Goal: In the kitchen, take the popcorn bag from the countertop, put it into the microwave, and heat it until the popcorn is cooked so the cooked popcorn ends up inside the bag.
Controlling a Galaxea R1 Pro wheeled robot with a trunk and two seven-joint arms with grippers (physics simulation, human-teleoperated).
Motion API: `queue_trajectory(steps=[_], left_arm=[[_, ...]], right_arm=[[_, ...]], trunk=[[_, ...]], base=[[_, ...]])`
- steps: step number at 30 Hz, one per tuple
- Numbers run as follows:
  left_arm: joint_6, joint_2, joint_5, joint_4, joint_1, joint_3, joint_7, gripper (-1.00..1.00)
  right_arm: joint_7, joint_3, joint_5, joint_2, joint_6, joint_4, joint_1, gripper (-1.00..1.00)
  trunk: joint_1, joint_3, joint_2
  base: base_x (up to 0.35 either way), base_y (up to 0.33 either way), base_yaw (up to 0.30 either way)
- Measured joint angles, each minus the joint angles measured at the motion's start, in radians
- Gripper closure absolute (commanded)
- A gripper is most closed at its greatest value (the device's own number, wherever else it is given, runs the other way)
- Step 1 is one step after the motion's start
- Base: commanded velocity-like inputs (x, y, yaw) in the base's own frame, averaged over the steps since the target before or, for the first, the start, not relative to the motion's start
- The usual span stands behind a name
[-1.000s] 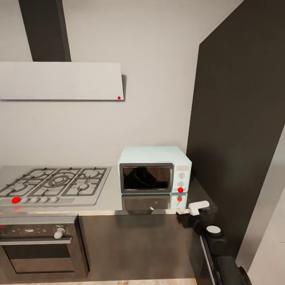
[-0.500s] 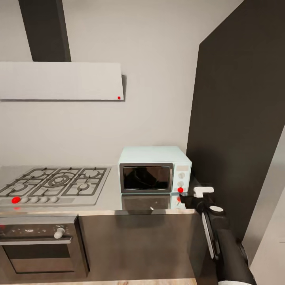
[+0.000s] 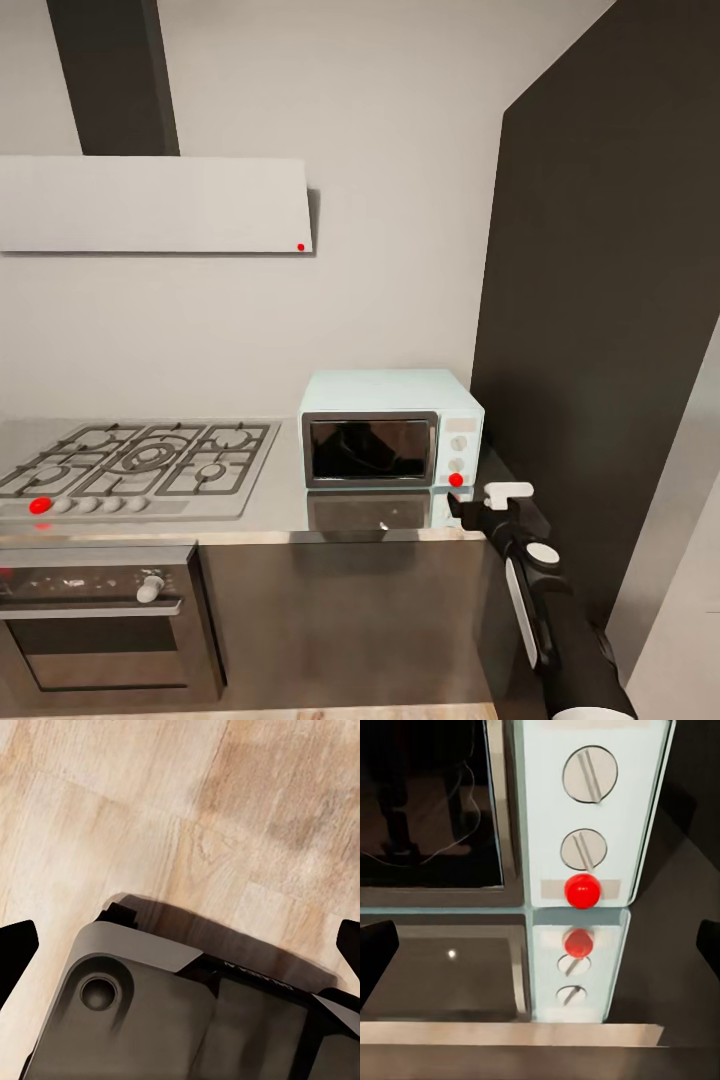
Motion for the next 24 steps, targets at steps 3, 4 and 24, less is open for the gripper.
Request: queue_trajectory(steps=[3, 4, 24], left_arm=[[0.001, 0.000, 0.000, 0.000, 0.000, 0.001, 0.001, -1.00], [0.001, 0.000, 0.001, 0.000, 0.000, 0.001, 0.001, -1.00], [0.001, 0.002, 0.001, 0.000, 0.000, 0.002, 0.000, -1.00]], right_arm=[[0.000, 0.002, 0.002, -0.001, 0.001, -0.001, 0.000, -1.00], [0.000, 0.001, 0.003, -0.001, 0.001, -0.002, 0.000, -1.00], [-0.005, -0.011, 0.004, -0.003, 0.022, 0.011, 0.000, -1.00]], trunk=[[0.000, 0.000, 0.000], [0.000, 0.000, 0.000], [0.000, 0.000, 0.000]], base=[[0.000, 0.000, 0.000], [0.005, 0.000, 0.000], [0.207, 0.000, 0.000]])
